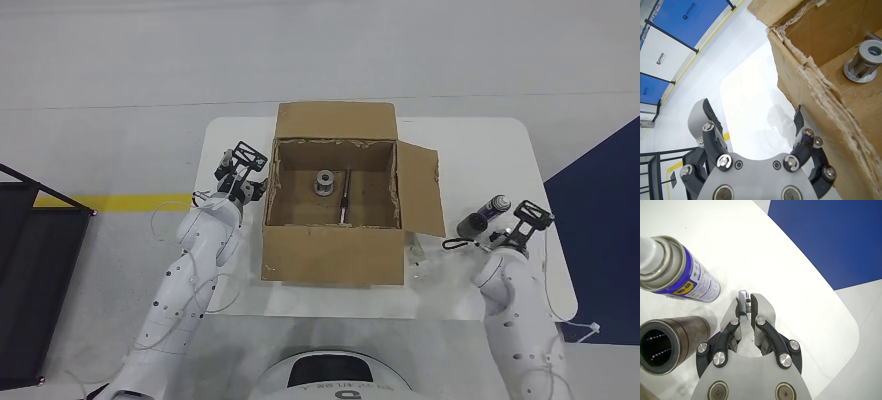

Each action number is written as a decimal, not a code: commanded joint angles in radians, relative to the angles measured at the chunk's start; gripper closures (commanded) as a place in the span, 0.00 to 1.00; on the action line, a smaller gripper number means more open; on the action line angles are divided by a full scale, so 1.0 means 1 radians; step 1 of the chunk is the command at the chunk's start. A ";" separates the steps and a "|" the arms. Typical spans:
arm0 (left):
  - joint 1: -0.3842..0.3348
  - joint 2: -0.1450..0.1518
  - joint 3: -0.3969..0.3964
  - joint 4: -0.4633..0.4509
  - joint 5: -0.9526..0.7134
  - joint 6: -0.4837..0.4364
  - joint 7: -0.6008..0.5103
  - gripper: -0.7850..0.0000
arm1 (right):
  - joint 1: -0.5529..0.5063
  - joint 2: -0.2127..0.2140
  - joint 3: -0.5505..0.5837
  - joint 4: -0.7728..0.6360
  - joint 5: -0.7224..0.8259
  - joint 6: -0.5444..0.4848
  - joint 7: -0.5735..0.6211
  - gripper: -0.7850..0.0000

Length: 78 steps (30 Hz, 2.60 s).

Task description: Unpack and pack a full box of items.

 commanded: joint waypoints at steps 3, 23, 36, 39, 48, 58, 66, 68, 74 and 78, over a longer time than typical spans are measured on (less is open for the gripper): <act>0.000 0.000 0.000 0.000 0.000 0.000 0.000 0.00 | -0.025 -0.006 0.058 -0.052 0.131 -0.020 -0.021 1.00; 0.000 0.000 0.000 0.000 0.000 0.000 0.000 0.00 | -0.331 -0.076 0.234 -0.556 1.042 -0.376 -0.211 1.00; 0.000 0.000 0.000 0.000 0.000 0.000 0.000 0.00 | -0.277 -0.075 -0.003 -0.610 0.881 -0.366 -0.201 1.00; 0.000 0.000 0.000 0.000 0.000 0.000 0.000 0.00 | -0.277 -0.075 -0.003 -0.610 0.881 -0.366 -0.201 1.00; 0.000 0.000 0.000 0.000 0.000 0.000 0.000 0.00 | -0.150 -0.073 -0.172 -0.545 0.722 -0.326 -0.175 1.00; 0.000 0.000 0.000 0.000 0.000 0.000 0.000 0.00 | 0.240 -0.105 -0.552 -0.265 0.354 0.021 -0.144 1.00; 0.000 0.000 0.000 0.000 0.000 0.000 0.000 0.00 | 0.511 -0.163 -0.789 0.080 0.226 0.223 0.004 1.00; 0.000 0.000 0.000 0.000 0.000 0.000 0.000 0.00 | 0.548 -0.174 -0.823 0.150 0.195 0.250 0.025 1.00; 0.000 0.000 0.000 0.000 0.000 0.000 0.000 0.00 | 0.627 -0.205 -0.863 0.293 0.174 0.313 0.056 0.87; 0.000 0.000 0.000 0.000 0.000 0.000 0.000 0.00 | 0.654 -0.223 -0.849 0.363 0.153 0.313 0.054 0.76</act>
